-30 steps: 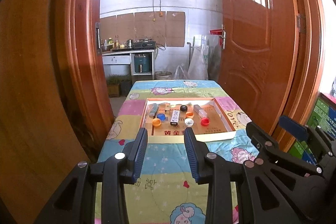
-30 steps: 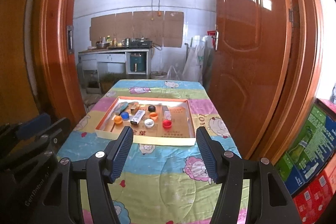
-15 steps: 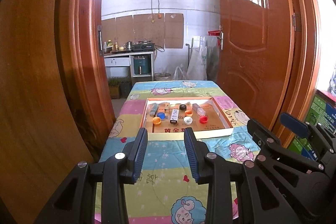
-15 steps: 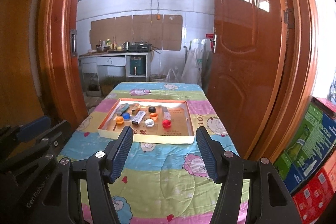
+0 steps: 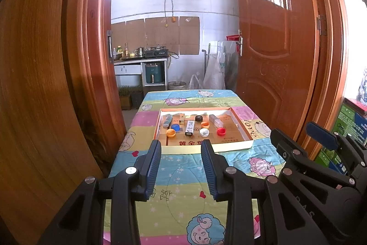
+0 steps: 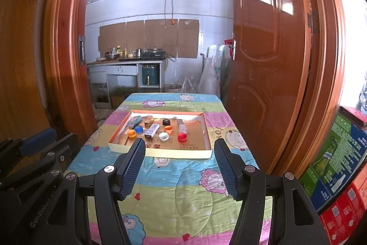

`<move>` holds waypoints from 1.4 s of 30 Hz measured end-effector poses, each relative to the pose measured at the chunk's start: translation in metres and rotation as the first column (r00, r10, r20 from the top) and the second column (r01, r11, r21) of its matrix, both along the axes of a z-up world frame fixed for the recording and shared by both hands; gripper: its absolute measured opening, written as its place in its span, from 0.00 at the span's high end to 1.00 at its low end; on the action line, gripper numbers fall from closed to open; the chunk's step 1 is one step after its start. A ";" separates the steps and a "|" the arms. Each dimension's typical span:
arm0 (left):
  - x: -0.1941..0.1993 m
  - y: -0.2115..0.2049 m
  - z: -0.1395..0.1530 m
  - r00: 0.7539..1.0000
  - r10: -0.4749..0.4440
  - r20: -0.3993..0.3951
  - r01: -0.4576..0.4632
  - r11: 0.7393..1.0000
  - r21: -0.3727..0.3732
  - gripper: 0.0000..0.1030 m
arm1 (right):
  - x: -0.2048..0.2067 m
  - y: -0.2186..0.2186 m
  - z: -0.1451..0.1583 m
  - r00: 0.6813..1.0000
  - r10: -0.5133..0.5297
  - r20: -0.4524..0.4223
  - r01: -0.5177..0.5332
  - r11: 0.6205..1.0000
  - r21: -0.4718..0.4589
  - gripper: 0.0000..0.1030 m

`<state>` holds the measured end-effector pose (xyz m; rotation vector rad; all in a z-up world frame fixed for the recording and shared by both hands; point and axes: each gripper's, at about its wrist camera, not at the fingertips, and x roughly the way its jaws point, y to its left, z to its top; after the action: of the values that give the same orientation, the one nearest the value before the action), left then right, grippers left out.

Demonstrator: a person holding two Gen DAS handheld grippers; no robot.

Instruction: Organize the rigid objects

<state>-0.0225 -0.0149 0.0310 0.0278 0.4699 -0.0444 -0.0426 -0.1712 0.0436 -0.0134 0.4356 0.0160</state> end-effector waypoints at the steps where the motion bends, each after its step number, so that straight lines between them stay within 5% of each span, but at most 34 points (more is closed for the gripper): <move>1: 0.000 0.000 0.000 1.000 0.000 0.000 0.000 1.000 0.000 0.65 | 0.000 0.000 0.000 1.000 0.000 0.001 0.000 1.000 0.000 0.38; 42: -0.004 -0.001 0.003 1.000 -0.005 0.007 0.005 1.000 0.003 0.65 | -0.005 0.004 0.004 1.000 -0.003 0.014 0.003 1.000 -0.001 0.37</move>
<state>-0.0268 -0.0155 0.0336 0.0321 0.4634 -0.0483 -0.0472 -0.1676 0.0479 -0.0139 0.4220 0.0131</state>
